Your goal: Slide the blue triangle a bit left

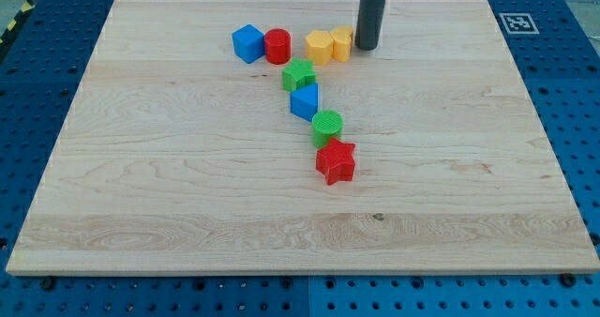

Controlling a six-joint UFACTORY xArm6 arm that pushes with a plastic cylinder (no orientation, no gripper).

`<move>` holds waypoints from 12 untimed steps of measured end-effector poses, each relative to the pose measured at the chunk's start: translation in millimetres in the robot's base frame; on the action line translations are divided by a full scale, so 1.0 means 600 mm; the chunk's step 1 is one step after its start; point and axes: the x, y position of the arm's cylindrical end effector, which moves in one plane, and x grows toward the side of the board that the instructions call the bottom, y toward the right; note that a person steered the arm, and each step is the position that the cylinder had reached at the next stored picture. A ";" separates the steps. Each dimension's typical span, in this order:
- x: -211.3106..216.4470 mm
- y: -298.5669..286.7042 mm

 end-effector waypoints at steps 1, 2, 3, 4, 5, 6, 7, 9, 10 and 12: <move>-0.060 0.007; -0.067 -0.090; -0.067 -0.111; -0.068 -0.111; -0.079 -0.111; -0.107 -0.077; -0.099 -0.001; 0.008 0.129; 0.093 0.152; 0.199 0.066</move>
